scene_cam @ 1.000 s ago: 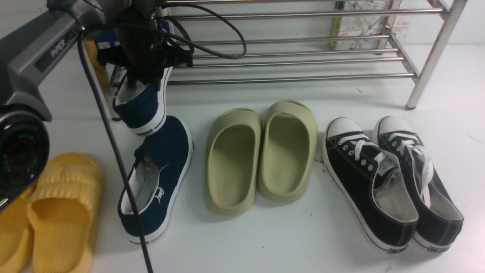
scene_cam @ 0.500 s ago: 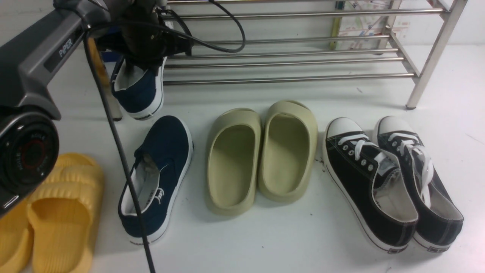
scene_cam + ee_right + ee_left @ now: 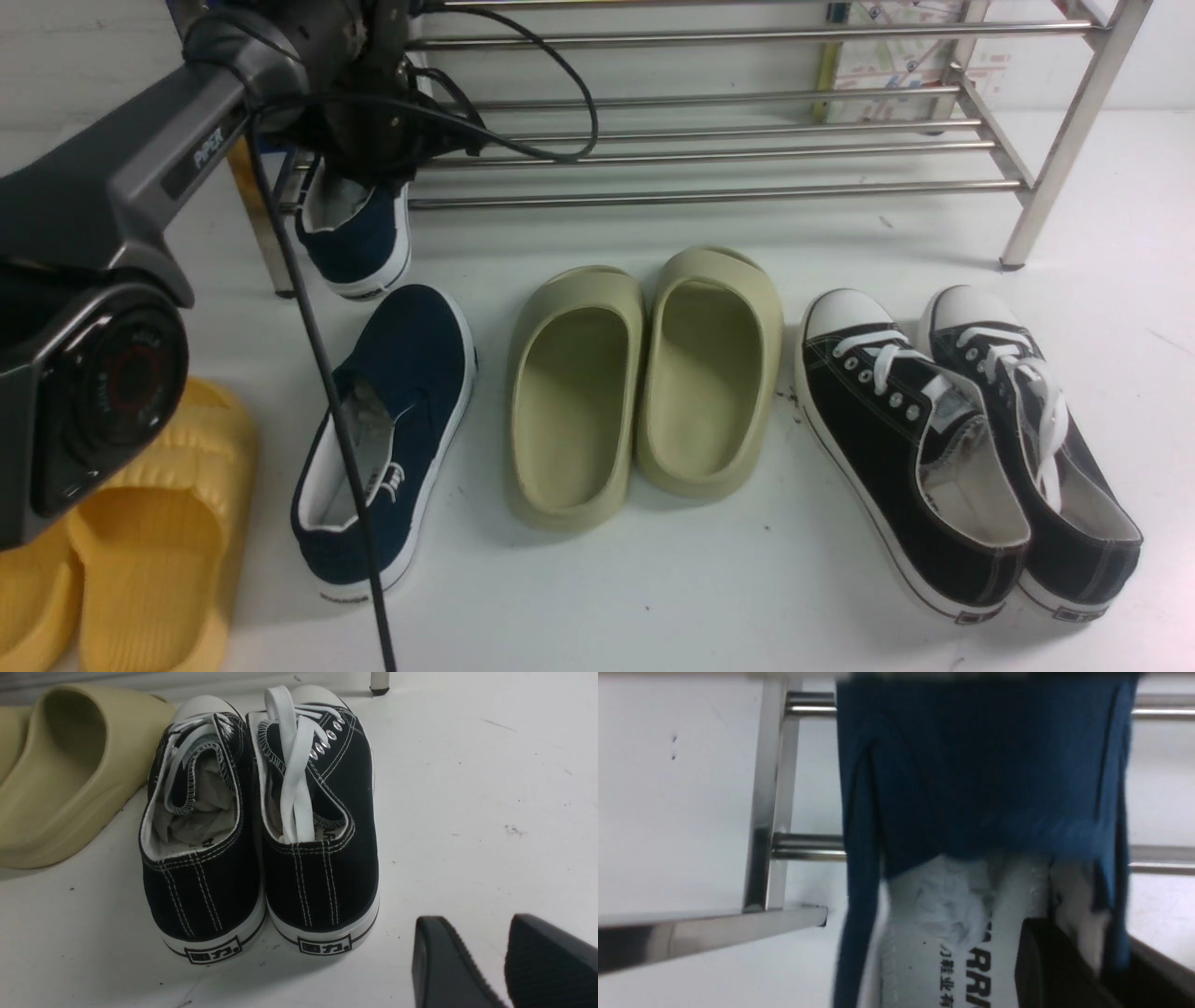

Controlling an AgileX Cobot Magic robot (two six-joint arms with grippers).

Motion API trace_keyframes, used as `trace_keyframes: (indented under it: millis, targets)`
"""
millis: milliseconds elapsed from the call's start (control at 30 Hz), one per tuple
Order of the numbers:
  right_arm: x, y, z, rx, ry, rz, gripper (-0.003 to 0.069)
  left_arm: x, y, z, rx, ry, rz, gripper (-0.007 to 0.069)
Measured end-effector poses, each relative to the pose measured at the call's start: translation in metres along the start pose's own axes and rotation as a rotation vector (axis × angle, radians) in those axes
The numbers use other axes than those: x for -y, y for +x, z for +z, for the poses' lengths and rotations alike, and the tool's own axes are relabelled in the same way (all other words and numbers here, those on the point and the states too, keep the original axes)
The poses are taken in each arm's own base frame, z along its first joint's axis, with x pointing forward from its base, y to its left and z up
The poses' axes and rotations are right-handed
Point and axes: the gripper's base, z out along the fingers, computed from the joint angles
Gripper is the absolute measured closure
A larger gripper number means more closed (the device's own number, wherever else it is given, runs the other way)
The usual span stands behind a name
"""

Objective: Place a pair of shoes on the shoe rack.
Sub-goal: Use the left arm to put a shoe into the shoe rack

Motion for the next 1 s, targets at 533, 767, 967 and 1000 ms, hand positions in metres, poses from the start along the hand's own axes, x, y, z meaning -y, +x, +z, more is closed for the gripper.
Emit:
trace_keyframes:
  millis: [533,767,967,1000]
  targets:
    - [0.000,0.000,0.000,0.000,0.000,0.000,0.0412,-0.012,-0.009,-0.080,-0.002,0.053,-0.008,0.0153]
    - [0.000,0.000,0.000,0.000,0.000,0.000,0.0412,-0.023,-0.008,-0.151,0.025,0.126,-0.004,0.0270]
    - [0.000,0.000,0.000,0.000,0.000,0.000,0.0412,-0.040,0.019,-0.143,-0.089,0.093,-0.014,0.0628]
    - [0.000,0.000,0.000,0.000,0.000,0.000,0.0412,-0.048,0.032,-0.131,-0.152,0.069,-0.018,0.0638]
